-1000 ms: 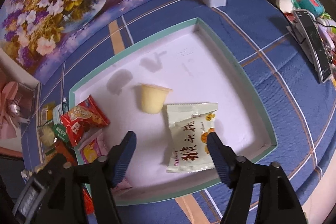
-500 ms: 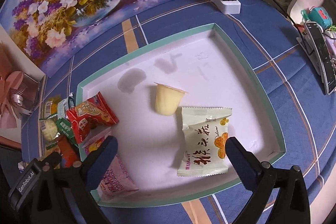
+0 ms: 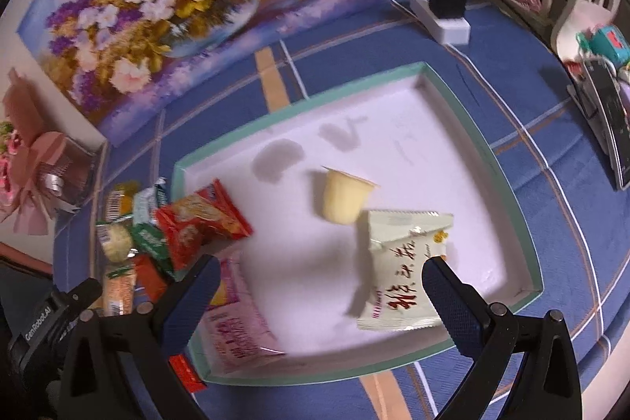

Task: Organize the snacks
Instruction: 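Move both open grippers back from the tray to the snack pile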

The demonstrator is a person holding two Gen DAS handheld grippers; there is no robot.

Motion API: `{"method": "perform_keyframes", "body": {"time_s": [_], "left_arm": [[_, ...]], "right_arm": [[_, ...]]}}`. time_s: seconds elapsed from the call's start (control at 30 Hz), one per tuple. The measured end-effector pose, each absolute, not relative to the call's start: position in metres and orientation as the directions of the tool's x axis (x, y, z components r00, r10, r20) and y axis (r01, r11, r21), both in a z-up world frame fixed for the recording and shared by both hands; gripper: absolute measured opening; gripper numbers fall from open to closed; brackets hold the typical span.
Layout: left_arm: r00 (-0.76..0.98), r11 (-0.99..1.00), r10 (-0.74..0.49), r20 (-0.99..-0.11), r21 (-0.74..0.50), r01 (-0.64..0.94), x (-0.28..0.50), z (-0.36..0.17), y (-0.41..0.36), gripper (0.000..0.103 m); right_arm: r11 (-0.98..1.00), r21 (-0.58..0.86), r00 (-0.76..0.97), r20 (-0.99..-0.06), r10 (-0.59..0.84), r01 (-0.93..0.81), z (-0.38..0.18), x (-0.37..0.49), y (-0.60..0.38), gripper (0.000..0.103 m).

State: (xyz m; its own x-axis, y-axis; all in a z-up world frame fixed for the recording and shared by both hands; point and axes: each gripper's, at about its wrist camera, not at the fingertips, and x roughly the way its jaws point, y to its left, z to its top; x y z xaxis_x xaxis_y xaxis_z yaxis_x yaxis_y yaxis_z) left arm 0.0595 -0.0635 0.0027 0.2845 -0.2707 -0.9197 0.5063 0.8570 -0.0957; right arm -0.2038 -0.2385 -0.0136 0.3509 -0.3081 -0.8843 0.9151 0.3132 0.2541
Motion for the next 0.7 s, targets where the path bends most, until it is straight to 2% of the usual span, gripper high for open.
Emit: {"method": "perform_keyframes", "body": {"time_s": [0.13,0.3,0.7], "left_arm": [[0.308,0.88,-0.258,-0.916,-0.091,0.466,0.078,0.01,-0.042,0.102],[0.315,0.902,-0.233,-0.92,-0.084,0.423,0.098,0.008,-0.016,0.102],[0.252,0.922,-0.192,-0.948,-0.087,0.378,0.118,-0.014,0.011,0.102]], "right_arm": [[0.372,0.276,0.399,-0.864,-0.309,0.886,-0.002,-0.189,-0.225,0.103],[0.477,0.312,0.463,-0.854,-0.238,0.821,0.002,-0.153,-0.198,0.103],[0.607,0.291,0.449,-0.886,-0.121,0.739,-0.016,-0.082,-0.141,0.103]]}}
